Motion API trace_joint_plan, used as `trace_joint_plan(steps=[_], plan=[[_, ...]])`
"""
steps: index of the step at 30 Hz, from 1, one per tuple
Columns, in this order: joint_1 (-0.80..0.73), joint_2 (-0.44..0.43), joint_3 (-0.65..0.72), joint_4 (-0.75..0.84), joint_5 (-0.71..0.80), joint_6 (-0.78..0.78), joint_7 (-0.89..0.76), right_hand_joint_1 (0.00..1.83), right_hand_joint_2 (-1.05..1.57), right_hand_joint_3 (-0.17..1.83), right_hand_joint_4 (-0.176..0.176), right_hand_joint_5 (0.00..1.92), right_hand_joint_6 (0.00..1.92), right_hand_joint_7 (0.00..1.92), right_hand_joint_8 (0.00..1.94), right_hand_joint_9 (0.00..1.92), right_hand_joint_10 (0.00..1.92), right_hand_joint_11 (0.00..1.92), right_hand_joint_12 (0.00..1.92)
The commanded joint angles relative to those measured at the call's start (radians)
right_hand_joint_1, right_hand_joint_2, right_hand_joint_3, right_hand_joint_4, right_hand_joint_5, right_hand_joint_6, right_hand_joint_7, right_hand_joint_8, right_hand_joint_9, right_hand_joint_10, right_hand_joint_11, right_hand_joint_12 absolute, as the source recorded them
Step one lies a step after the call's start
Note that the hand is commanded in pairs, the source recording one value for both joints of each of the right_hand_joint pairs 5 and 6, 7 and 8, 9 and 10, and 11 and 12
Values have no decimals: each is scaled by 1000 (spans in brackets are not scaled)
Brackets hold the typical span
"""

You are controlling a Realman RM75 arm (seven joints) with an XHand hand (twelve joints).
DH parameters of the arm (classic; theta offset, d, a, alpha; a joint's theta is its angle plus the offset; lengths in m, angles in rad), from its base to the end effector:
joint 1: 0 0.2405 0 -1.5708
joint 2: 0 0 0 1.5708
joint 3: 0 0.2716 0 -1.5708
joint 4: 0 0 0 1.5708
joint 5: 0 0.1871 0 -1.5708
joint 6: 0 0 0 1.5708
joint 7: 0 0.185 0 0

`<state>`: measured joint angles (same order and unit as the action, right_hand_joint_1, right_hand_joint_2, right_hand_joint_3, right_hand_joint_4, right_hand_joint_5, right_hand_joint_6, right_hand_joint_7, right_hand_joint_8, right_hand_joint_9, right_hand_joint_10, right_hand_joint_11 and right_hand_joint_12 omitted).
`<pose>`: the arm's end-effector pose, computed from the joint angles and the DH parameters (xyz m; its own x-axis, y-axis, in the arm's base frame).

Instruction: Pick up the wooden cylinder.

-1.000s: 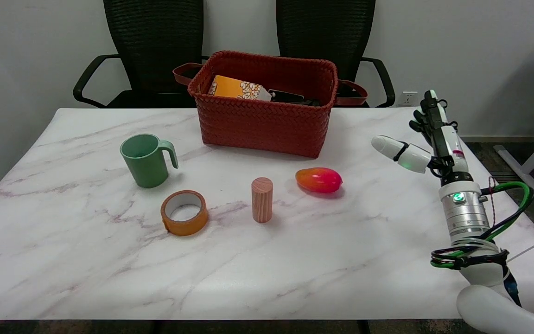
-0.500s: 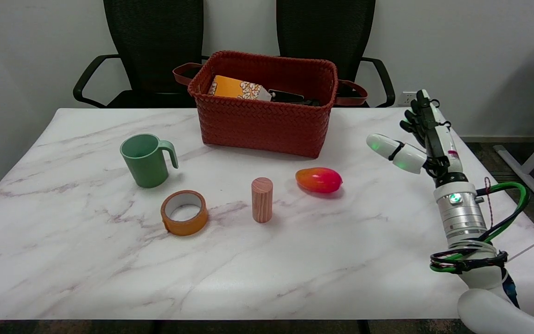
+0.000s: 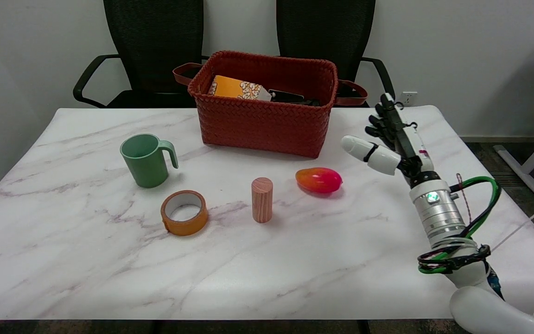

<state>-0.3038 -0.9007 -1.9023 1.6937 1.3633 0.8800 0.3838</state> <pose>-0.2310 -0.2715 0.3950 0.3794 0.3307 0.8641 -0.8952 -0.1049 0.4332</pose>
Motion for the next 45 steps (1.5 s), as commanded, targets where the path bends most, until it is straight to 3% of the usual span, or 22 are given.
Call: trace_joint_plan(steps=[1, 16, 27, 40, 45], plan=[[99, -34, -118, 3, -59, -84, 2, 776, 714, -175, 0, 0, 0, 136, 136, 312, 312, 380, 380], [119, -77, -135, 1, -85, -215, -7, 801, 703, -175, 0, 0, 0, 158, 158, 311, 311, 383, 383], [157, -197, -151, -107, -157, -266, 0, 793, 730, -175, 0, 0, 0, 142, 142, 226, 226, 267, 267], [212, -199, -146, -157, -149, -368, 2, 738, 703, -175, 0, 0, 0, 0, 0, 41, 41, 167, 167], [229, -199, -146, -166, -149, -402, 0, 708, 719, 29, 0, 0, 0, 0, 0, 5, 5, 148, 148]])
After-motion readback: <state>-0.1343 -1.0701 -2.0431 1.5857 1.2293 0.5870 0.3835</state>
